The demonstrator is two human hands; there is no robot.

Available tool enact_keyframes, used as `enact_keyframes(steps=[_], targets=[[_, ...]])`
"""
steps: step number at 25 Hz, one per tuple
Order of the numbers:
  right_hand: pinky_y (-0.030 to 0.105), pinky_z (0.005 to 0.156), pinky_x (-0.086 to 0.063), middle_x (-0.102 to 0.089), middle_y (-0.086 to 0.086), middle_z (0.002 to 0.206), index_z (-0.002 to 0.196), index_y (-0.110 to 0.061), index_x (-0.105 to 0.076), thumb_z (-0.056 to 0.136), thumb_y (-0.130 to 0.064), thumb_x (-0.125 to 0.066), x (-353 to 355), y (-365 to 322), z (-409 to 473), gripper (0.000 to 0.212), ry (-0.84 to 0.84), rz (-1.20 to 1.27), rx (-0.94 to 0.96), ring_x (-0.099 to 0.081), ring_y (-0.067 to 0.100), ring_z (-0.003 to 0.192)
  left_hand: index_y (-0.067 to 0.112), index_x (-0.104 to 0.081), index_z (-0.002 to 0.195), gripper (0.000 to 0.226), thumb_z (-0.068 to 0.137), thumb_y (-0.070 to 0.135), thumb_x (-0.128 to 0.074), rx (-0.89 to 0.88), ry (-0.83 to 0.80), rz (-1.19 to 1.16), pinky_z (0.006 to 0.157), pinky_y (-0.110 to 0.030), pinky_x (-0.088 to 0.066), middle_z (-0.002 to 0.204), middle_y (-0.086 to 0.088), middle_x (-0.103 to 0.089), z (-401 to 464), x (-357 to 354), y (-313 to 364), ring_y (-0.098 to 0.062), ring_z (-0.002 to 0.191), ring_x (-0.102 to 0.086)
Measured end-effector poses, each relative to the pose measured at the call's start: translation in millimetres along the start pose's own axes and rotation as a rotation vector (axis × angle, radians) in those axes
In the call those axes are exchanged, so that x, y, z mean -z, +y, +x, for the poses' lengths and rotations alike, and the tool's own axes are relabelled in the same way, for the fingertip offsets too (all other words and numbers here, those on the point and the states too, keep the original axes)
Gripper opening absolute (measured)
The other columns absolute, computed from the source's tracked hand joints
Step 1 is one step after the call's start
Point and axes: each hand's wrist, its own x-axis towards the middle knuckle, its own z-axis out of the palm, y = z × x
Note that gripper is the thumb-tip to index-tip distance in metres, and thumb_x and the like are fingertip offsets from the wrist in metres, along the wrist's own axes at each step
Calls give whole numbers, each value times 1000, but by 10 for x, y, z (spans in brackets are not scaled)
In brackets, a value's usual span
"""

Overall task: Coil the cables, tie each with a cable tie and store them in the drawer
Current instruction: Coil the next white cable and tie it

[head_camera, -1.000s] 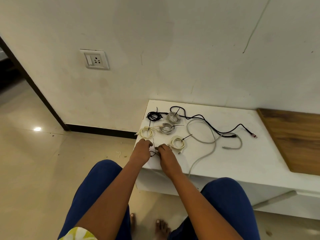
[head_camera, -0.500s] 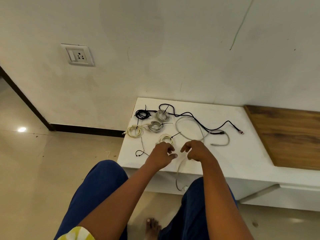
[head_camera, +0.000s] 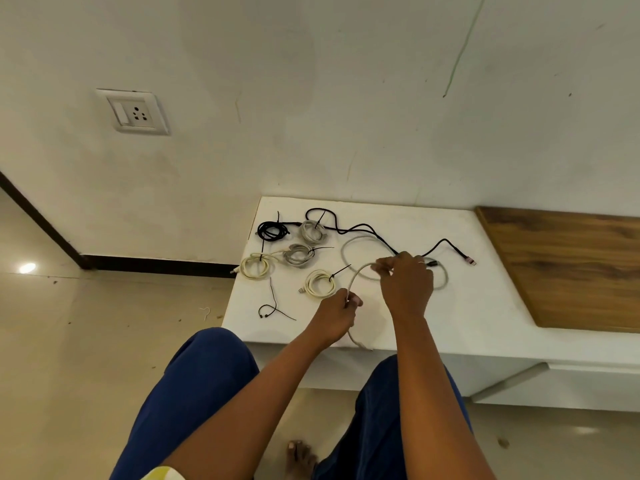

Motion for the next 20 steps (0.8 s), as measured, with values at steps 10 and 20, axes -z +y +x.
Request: enact_keyframes(steps=[10, 20], targets=[[37, 85, -43, -68, 7, 99, 103, -17, -72, 87, -41, -62, 4, -3, 45, 31, 93, 291, -259, -50, 26, 111, 14, -61, 86, 15, 94, 22, -51, 140, -188, -1178, 74, -36, -56, 60, 4, -47, 8, 680, 404, -13, 61, -54], [24, 64, -36, -63, -6, 85, 102, -23, -68, 94, -39, -53, -129, -183, 54, 23, -68, 630, -150, -51, 10, 72, 13, -55, 81, 17, 91, 20, -42, 114, -401, -1385, 46, -18, -30, 61, 5, -43, 91, 1174, 535, -8, 46, -34]])
